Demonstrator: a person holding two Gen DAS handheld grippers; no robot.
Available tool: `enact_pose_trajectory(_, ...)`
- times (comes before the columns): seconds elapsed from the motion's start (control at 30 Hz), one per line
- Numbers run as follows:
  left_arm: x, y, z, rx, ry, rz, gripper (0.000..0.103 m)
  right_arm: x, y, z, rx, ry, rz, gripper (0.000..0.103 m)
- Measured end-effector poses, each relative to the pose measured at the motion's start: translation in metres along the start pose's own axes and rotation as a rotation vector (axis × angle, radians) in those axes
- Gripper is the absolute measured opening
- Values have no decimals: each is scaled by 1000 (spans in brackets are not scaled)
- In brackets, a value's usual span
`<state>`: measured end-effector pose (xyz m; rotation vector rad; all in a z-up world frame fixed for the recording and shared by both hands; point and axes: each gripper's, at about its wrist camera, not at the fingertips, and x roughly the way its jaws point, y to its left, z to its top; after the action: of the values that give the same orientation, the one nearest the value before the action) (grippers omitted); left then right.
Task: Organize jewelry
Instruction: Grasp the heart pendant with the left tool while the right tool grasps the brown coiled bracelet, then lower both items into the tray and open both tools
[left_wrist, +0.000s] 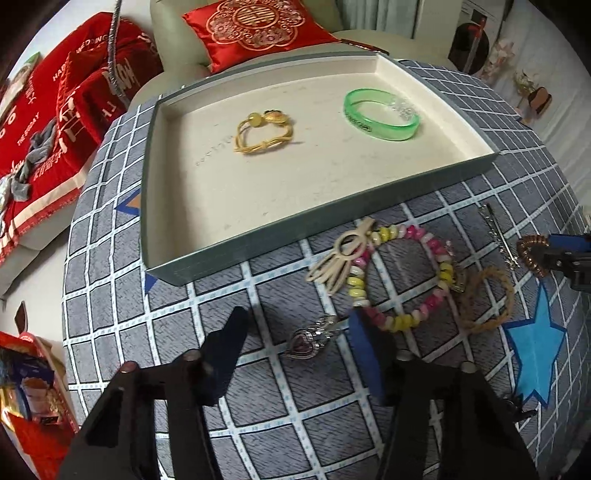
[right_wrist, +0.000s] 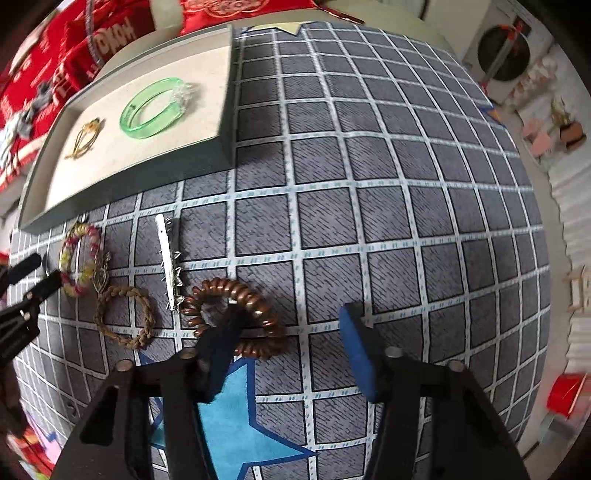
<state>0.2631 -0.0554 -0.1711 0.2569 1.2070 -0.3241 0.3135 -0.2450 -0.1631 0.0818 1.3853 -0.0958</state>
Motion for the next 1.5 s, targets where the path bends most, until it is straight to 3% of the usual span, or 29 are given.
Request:
enact_pose_trajectory(0.07,-2,-2,-1,-3,-1,-31,45,1,6,3,-9,-5,1,41)
enact_pose_trajectory(0.1,-4,-4,-2,5,-4,-29,42,0,7,3,-10,-8,0,37)
enact_pose_trajectory(0.17,-5,-5,-2,9,-8,-34,40,1,11,5,-8,-11,-7,15)
enact_pose_trajectory(0.2,-7,-5,-3,0,-8,-47,38,3,18,4,-4,-11,-7,14)
enact_pose_trajectory(0.23,-9,-5,-4,-10,-14,-65,25,2,19,3,2,-11,-2,14)
enact_pose_trajectory(0.6,-28,12,-16,-148,-17,-138,25,-21,-24,-22,112,1,110,14)
enact_pose_trajectory(0.9,-57,23,-18,-217,-60,-175,25,-50,-29,-27,130,-22,178,13)
enact_pose_trajectory(1.17,-77,42,-5,-268,-107,-189,25,-62,-31,-6,141,-50,240,14)
enact_pose_trajectory(1.5,-84,48,41,-276,-174,-192,25,-71,-7,42,90,-94,274,14)
